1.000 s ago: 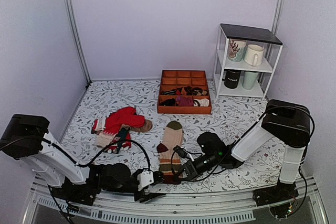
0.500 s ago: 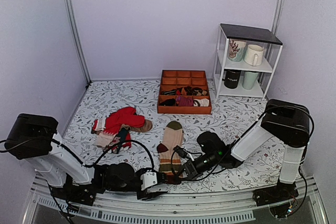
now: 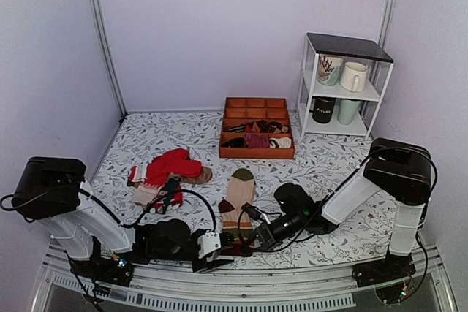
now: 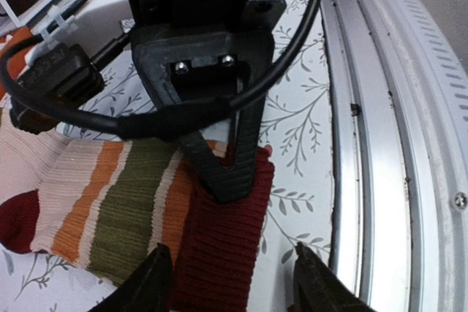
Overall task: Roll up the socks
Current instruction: Roll a pair of socks at the center of the board.
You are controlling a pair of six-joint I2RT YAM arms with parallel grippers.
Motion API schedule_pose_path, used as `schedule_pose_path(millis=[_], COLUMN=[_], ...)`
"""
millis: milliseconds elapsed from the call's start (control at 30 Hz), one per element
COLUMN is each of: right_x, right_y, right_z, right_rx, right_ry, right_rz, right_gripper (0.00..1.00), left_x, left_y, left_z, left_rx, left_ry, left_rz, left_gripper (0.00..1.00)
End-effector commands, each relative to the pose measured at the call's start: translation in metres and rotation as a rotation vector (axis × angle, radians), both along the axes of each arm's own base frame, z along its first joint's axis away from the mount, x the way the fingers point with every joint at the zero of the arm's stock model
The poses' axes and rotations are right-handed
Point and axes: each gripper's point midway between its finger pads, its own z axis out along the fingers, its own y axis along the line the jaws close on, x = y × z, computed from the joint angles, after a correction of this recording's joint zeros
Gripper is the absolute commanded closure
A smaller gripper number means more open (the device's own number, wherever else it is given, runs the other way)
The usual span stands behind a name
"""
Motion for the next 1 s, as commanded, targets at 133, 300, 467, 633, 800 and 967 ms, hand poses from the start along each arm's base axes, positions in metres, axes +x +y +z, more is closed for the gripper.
schedule_pose_path(millis=[133,300,467,633,800,967], right_x=[-0.019,-0.019,-0.020,-0.020,-0.020,-0.021], right_y=[-0.041,-0.040,-0.041,-0.042,-0.042,-0.043], right_z=[-0.059,-0.059,-0.060,-0.062,-0.062,-0.061], right_rx=[-0.240,-0.239,-0.242,-0.246,-0.245,-0.244], right_ry=[0.121,0.123,0.127,0.128,0.128,0.131], right_rz=[-0.025,-0.027,-0.027,-0.030,-0.031,-0.031], right_gripper=[1.00,1.00,1.00,1.00,1.00,1.00], left_x=[-0.007,0.002,0.006,-0.006,-0.009,-0.007], left_y=[-0.007,-0.003,0.010,0.004,-0.009,-0.013], left_z=[-0.014,-0.008,0.020,0.028,0.011,0.003], left_rx=[0.020,0.001,-0.084,-0.091,-0.036,-0.022], left_ry=[0.071,0.052,-0.017,-0.028,-0.019,0.018], left_rz=[-0.034,0.019,0.054,-0.011,-0.051,-0.053], left_gripper=[0.54,0.42,0.26,0.31,0.38,0.44])
